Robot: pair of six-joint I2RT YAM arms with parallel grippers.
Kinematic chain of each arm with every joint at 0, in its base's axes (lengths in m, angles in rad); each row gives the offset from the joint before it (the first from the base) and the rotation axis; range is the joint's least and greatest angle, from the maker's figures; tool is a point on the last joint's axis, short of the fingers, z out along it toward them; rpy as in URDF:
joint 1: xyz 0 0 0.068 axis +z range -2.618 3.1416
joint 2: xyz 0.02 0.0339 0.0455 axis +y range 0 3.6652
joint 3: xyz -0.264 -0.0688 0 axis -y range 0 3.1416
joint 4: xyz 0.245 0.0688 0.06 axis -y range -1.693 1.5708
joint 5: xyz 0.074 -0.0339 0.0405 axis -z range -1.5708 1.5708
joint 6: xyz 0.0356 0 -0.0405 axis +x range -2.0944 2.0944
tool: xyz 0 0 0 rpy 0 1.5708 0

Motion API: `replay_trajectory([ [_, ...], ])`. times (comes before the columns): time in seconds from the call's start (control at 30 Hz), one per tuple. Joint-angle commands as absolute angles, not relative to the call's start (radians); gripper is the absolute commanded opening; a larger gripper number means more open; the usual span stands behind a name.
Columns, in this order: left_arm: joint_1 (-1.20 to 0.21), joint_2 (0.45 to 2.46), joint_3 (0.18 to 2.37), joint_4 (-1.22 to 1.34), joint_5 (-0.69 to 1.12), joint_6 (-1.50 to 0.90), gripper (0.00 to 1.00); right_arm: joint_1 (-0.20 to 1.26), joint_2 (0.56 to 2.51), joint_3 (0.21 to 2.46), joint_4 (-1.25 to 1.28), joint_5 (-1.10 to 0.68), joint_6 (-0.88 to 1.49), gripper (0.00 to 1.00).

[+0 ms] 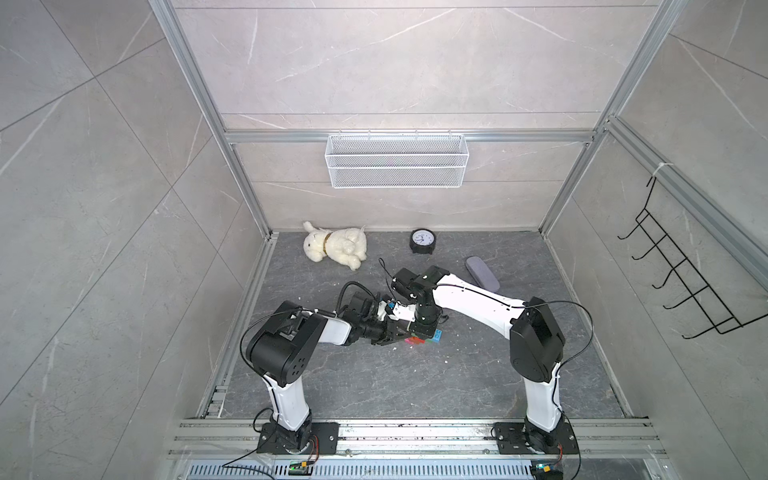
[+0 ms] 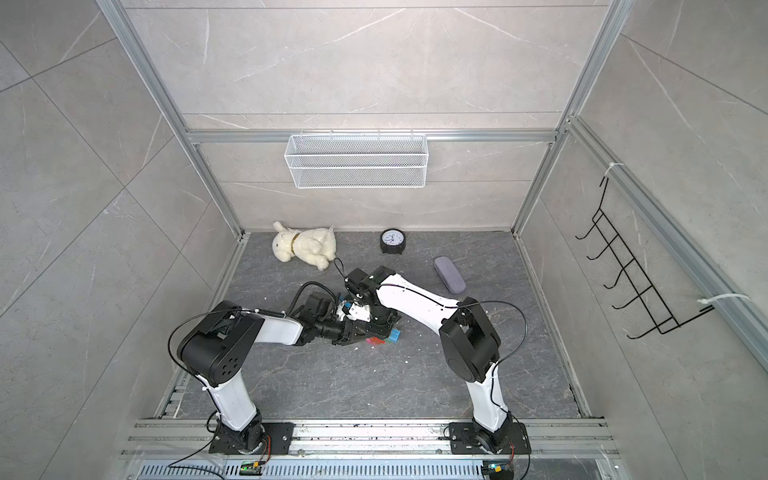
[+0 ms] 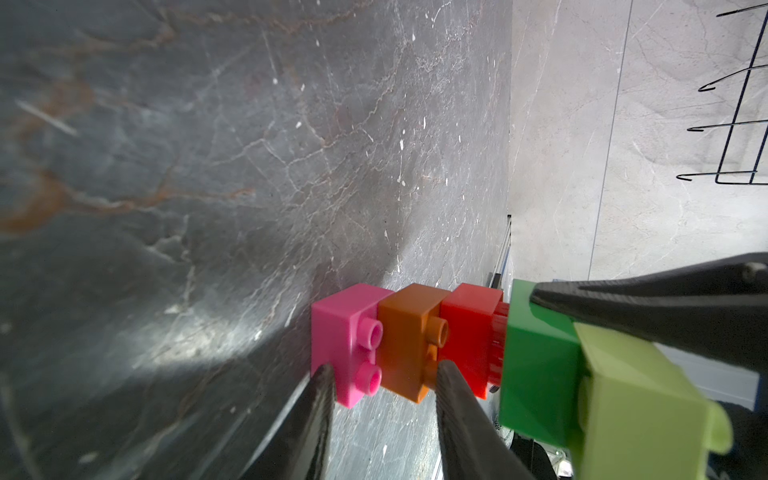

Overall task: Assemble the letter y with lego
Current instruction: Assemble the lego brick with the lego brick.

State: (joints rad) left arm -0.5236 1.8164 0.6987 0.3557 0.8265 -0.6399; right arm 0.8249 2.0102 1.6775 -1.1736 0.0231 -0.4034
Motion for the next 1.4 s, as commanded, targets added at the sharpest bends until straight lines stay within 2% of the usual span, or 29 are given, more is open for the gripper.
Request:
replay_trajectory([
  [0.0, -0.549, 1.884, 0.647, 0.146, 0.622, -0.584, 0.41, 0.871, 2.097, 1.626, -1.121, 0.016, -0.432, 0.31],
  [0.57, -0.549, 1.881, 0.647, 0.144, 0.62, -0.583, 0.41, 0.868, 2.14, 1.63, -1.132, 0.09, -0.418, 0.31],
  [1.07, -0.549, 1.893, 0.651, 0.143, 0.622, -0.583, 0.41, 0.859, 2.108, 1.586, -1.1, 0.037, -0.373, 0.31],
  [1.37, -0.548, 1.892, 0.653, 0.144, 0.622, -0.583, 0.41, 0.86, 2.111, 1.585, -1.096, 0.098, -0.367, 0.3],
])
